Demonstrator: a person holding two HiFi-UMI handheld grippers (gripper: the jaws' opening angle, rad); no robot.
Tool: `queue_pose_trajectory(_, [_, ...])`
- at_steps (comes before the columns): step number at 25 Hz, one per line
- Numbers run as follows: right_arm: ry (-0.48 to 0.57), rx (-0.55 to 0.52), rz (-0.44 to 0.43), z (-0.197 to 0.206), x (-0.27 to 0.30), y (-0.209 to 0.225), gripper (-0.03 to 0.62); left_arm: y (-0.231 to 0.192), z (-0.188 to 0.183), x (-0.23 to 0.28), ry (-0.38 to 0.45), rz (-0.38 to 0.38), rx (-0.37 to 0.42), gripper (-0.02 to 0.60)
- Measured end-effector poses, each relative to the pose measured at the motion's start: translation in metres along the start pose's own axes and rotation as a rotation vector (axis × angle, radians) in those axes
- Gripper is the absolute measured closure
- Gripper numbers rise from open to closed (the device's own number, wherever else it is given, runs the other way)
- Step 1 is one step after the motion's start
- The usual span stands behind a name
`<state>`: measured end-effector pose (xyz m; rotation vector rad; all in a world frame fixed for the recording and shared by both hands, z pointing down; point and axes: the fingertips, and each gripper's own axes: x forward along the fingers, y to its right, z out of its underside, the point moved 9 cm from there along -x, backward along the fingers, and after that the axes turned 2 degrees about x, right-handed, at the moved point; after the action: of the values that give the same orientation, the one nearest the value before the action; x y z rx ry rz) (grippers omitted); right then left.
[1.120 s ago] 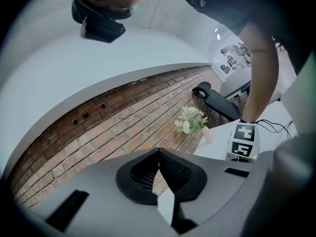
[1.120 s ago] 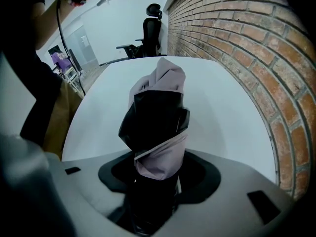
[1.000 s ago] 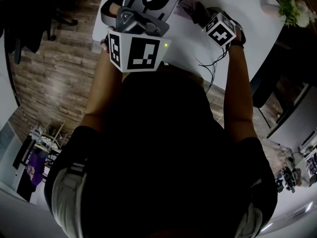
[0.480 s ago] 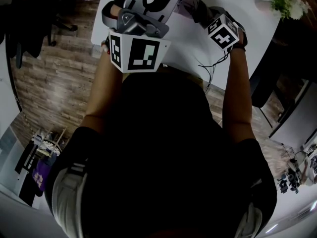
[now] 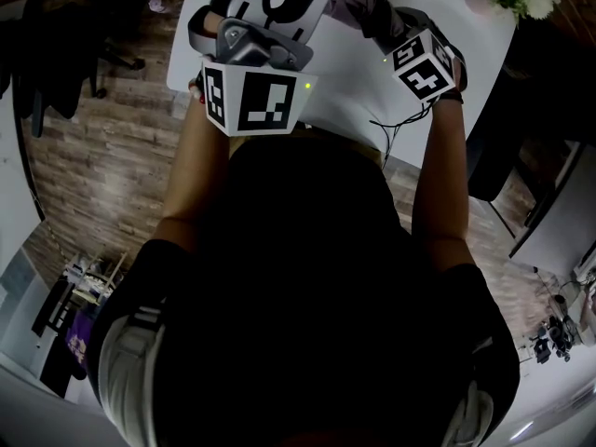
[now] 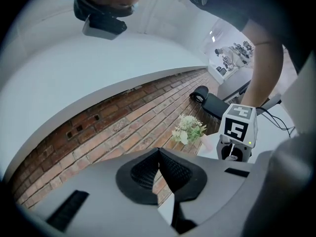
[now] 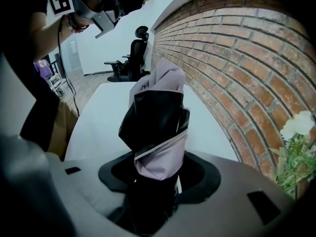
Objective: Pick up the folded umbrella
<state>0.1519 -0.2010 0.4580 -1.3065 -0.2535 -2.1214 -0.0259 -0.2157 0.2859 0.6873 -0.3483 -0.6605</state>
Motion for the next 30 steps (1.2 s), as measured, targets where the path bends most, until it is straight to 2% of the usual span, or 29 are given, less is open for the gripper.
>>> queue_pose_trajectory(18, [0.184, 0.066, 0.208, -0.015, -0.088, 0.002, 0.353, 0.01, -0.03, 0.004, 0.047, 0.012, 0.017, 0.569])
queue_pose_trajectory(30, [0.294, 0.087, 0.336, -0.018, -0.142, -0.004, 0.353, 0.012, -0.058, -0.001, 0.068, -0.019, 0.049, 0.569])
